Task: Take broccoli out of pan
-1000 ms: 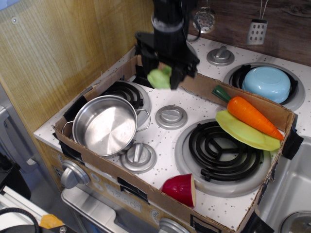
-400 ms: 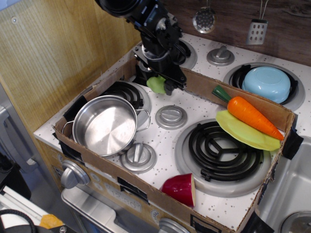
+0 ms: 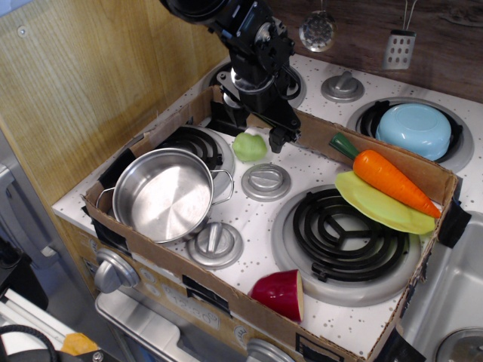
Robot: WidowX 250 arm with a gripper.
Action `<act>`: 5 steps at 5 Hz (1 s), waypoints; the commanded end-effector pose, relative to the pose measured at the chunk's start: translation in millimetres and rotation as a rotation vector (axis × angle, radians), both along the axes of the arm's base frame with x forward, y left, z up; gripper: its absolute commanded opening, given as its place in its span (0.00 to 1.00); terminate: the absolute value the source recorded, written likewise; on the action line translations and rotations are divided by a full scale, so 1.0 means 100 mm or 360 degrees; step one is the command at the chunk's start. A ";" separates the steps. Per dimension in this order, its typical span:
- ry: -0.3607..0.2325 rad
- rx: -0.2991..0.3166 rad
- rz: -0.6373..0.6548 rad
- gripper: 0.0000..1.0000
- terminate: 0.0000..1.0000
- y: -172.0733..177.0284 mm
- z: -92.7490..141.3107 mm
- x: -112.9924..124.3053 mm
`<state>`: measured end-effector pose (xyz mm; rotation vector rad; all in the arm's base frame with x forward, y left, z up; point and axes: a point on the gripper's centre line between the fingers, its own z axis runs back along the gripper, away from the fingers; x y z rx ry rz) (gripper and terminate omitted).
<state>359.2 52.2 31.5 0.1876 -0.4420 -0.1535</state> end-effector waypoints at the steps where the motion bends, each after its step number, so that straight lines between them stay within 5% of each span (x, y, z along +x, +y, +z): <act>1: 0.0004 0.0073 0.0020 1.00 0.00 -0.19 0.61 -0.06; 3: 0.0105 0.0089 0.0187 1.00 0.00 -0.57 1.05 -0.32; 4: 0.0144 -0.0172 0.0186 1.00 0.00 -0.79 1.04 -0.44; 5: 0.0064 -0.0356 0.0158 1.00 1.00 -0.93 0.86 -0.54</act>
